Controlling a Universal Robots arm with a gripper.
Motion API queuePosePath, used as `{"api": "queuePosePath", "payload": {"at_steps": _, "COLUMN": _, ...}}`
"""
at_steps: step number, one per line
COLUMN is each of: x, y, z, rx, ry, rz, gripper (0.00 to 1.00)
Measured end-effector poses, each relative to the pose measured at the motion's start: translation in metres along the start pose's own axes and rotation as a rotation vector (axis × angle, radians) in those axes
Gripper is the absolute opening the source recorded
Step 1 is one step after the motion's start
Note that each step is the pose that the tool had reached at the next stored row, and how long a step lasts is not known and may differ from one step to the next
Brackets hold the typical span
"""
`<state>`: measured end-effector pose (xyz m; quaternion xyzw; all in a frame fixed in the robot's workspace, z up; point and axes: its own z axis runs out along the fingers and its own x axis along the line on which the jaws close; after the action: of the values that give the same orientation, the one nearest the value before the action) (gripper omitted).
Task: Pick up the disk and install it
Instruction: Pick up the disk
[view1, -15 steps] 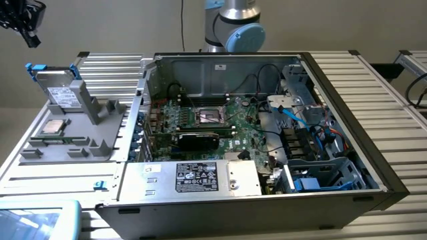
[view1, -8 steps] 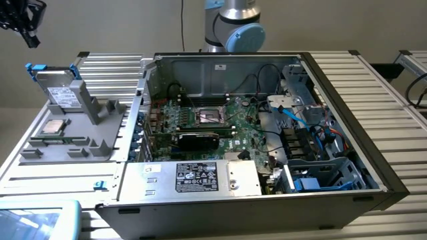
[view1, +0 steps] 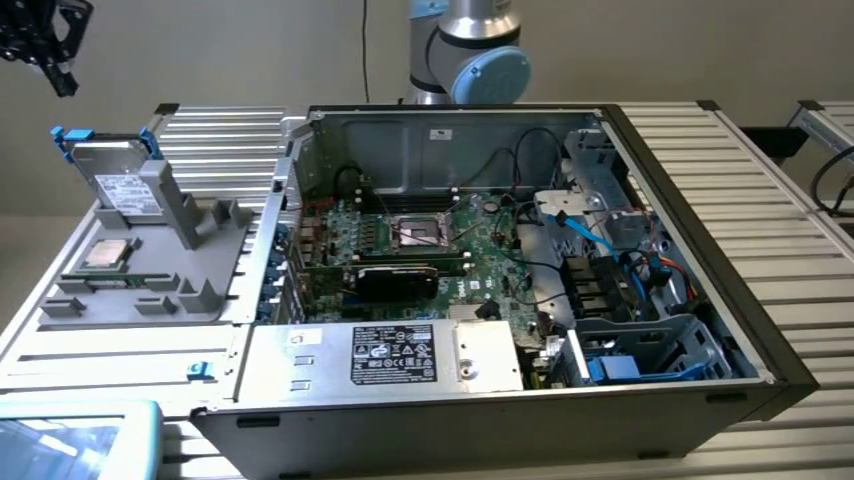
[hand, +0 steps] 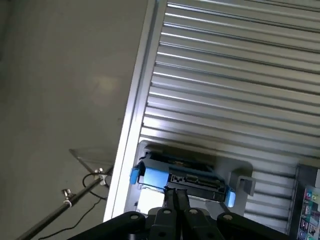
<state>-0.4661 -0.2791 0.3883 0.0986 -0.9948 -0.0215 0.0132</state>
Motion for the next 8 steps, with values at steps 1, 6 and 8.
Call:
{"api": "queuePosePath", "payload": {"at_steps": 1, "x": 0.0, "y": 0.0, "z": 0.0001, "rx": 0.0004, "ry": 0.0008, "rz": -0.018, "gripper": 0.11}}
{"api": "queuePosePath", "payload": {"at_steps": 6, "x": 0.0, "y": 0.0, "z": 0.0005, "rx": 0.0025, "ry": 0.0047, "rz": -0.109, "gripper": 0.11}}
{"api": "queuePosePath", "payload": {"at_steps": 8, "x": 0.0, "y": 0.0, "z": 0.0008, "rx": 0.0035, "ry": 0.0054, "rz": -0.145, "gripper": 0.11}}
